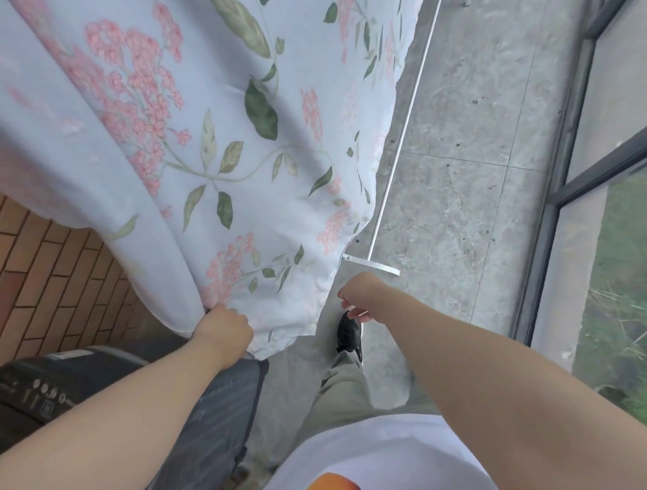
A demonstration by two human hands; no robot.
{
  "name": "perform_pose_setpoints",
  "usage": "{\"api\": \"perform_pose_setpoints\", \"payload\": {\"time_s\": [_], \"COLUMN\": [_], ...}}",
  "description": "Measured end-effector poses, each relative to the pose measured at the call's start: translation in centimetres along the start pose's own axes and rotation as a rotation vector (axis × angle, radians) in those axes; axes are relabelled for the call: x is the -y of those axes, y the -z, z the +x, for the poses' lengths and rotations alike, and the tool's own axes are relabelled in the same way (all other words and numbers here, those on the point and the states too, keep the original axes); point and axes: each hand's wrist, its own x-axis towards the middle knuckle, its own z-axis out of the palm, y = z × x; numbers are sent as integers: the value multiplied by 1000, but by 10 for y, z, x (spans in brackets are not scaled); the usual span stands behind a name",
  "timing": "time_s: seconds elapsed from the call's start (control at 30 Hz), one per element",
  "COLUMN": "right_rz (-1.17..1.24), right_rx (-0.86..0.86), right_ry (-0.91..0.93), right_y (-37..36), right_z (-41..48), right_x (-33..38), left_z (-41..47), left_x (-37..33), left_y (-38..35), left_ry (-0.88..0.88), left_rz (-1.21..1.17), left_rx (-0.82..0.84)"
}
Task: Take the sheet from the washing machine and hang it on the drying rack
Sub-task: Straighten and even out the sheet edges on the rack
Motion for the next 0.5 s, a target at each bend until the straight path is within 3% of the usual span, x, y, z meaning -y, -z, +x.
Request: {"api": "perform_pose_setpoints", "payload": {"time_s": [0.17,0.3,0.4,0.5], "right_rz": [-63,27,22,21], "right_rx": [-20,-88,-117,-166], "right_ry": [78,194,366,529], "right_y": [10,28,39,50], "right_z": [-31,-77,-116,-155], "right_x": [23,56,85,117], "left_z": [-6,-15,-20,-37], "left_x": [0,5,14,31], "left_y": [10,42,71,114], "left_ry": [17,106,164,197], "left_rz": [19,5,-67,-190], "left_rx": [20,-20,-188,-496]}}
